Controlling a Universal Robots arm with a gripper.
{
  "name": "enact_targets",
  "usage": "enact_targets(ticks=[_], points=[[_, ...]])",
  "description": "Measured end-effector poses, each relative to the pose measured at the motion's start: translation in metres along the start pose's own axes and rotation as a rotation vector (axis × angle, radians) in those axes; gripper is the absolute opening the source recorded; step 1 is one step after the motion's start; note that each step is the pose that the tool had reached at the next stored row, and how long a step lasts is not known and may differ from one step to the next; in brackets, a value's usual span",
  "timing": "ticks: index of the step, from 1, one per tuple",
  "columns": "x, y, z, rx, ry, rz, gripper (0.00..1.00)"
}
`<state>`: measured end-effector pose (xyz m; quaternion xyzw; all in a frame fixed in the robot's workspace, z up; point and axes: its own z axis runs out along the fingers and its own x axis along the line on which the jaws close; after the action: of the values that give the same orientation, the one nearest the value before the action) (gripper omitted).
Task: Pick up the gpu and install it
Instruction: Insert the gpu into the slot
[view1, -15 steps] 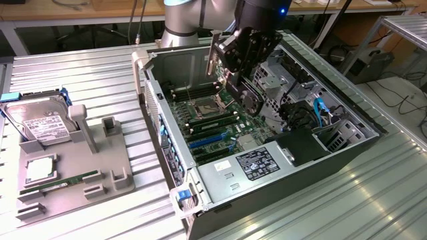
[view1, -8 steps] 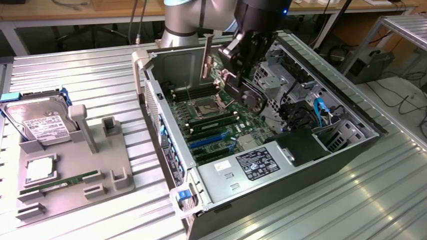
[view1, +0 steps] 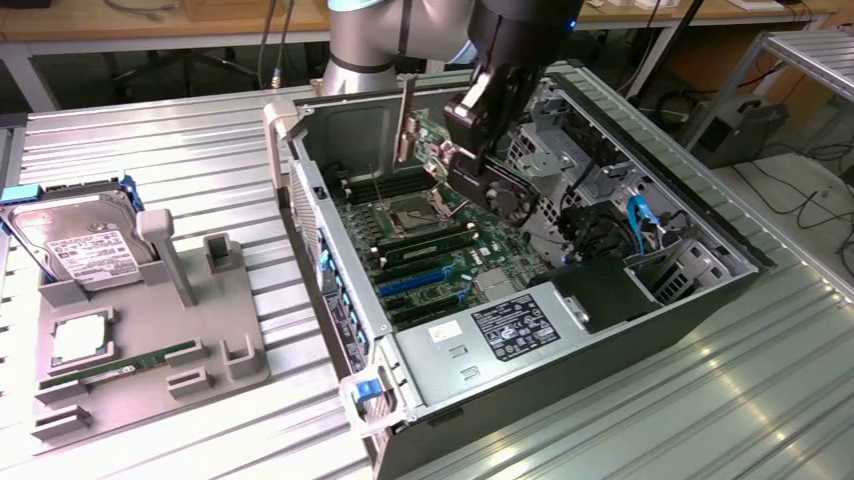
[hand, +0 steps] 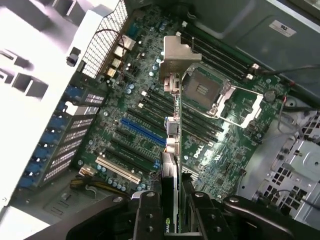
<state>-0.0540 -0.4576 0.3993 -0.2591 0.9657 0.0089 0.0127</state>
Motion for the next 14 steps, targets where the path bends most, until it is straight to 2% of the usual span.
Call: enact_targets(ticks=[14], points=[[0.0002,0.0,0.0052,-0.0062,-0.0004,-0.269,0.26]])
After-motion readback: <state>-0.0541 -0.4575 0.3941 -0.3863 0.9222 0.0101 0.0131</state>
